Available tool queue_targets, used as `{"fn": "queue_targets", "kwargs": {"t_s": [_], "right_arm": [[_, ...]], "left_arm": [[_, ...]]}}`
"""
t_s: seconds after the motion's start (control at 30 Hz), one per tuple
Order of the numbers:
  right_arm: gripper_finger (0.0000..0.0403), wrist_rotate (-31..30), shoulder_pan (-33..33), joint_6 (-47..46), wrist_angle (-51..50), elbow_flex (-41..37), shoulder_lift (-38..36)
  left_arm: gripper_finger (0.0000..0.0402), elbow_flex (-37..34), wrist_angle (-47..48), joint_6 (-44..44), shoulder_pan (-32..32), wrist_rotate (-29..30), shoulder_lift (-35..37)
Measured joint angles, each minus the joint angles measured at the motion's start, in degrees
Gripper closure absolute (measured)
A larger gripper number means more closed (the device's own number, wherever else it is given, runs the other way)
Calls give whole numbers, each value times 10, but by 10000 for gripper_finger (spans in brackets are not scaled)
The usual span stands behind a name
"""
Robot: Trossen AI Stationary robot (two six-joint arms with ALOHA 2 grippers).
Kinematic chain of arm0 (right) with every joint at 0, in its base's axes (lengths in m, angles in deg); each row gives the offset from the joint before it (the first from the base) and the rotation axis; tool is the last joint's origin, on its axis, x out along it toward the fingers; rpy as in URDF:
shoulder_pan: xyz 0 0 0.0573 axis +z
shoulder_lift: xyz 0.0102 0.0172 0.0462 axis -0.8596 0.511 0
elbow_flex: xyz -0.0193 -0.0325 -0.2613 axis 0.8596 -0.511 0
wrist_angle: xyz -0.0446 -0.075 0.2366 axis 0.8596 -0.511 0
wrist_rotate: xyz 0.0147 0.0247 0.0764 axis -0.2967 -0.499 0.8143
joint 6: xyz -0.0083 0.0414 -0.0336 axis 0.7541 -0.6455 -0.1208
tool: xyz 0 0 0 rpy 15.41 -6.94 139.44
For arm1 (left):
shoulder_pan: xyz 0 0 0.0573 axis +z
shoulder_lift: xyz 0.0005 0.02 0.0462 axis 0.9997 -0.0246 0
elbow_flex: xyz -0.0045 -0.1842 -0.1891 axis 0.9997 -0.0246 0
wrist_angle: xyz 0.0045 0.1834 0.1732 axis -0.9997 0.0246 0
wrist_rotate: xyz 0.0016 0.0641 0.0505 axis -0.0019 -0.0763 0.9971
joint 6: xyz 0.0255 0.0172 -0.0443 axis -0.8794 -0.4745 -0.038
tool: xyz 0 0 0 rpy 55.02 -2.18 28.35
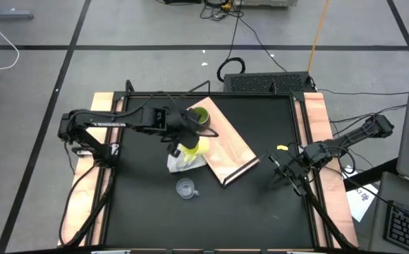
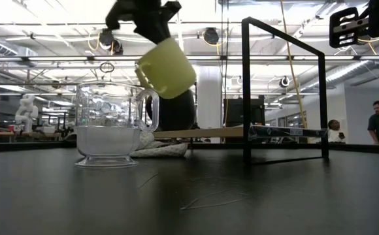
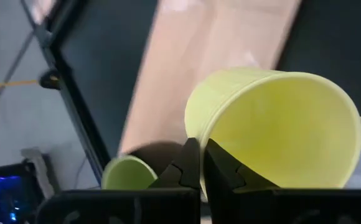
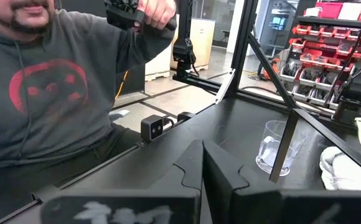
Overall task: Stack small to large cups/mugs on shelf
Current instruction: Put the yellow mug on the shelf
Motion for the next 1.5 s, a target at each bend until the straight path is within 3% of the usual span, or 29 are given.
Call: {"fn": "queue_targets", "kwargs": {"t_s": [0.37,0.77,0.93,1.23,1.5], "right_arm": [[403,0,0,0,-1,0,3],[403,0,-1,13,-8,0,21],[403,0,-1,13,2,0,21],[403,2,-1,-47,84,0,21],[403,2,-1,-24,99,0,21]], "left_arm": [[399,25,-23,-50,45,-55,-34],[399,267,145,-111,54,-79,-195],[399,338,179,-134,72,-121,-253],[399,346,188,-150,101,-141,-285],[399,346,202,-142,99,-164,-284]]}}
